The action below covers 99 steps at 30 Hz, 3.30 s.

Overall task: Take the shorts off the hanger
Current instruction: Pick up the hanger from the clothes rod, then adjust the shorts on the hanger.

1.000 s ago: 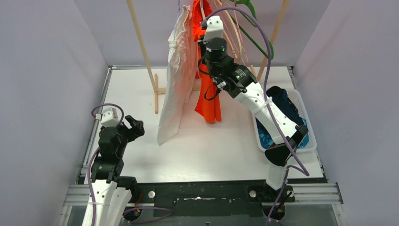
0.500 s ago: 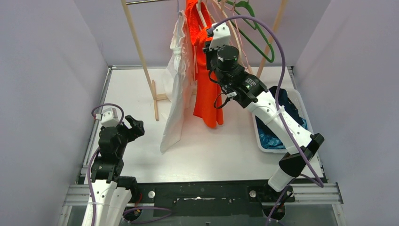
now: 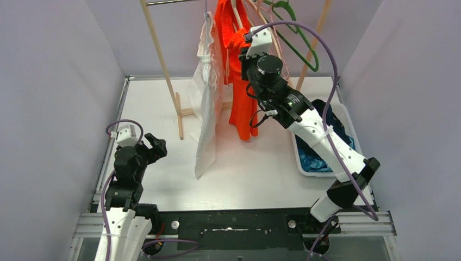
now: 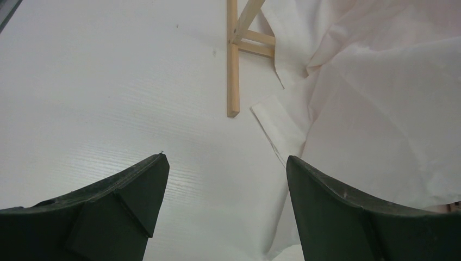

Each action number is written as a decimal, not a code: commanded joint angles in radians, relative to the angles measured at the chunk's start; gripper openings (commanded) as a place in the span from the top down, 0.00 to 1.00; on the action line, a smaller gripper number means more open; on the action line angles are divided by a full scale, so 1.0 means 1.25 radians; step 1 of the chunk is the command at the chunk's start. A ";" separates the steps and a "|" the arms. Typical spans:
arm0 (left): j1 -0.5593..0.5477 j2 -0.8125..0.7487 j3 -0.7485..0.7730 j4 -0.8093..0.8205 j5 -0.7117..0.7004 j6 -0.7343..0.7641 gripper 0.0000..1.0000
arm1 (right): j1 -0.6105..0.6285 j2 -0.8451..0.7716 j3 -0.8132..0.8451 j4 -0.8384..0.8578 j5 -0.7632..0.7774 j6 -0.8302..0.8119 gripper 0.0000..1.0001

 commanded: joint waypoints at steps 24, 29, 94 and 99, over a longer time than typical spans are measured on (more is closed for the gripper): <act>-0.003 0.005 0.006 0.053 0.013 0.006 0.20 | 0.008 -0.507 -0.439 -0.101 -0.232 0.274 1.00; -0.002 0.006 0.008 0.053 0.011 0.006 0.20 | 0.008 -0.609 -0.613 -0.118 -0.250 0.378 1.00; -0.004 -0.013 0.013 0.154 0.259 0.052 0.50 | 0.023 -1.033 -0.783 -0.175 -0.742 0.333 1.00; -0.004 -0.015 0.011 0.152 0.248 0.051 0.50 | 0.022 -1.082 -0.780 -0.198 -0.715 0.333 1.00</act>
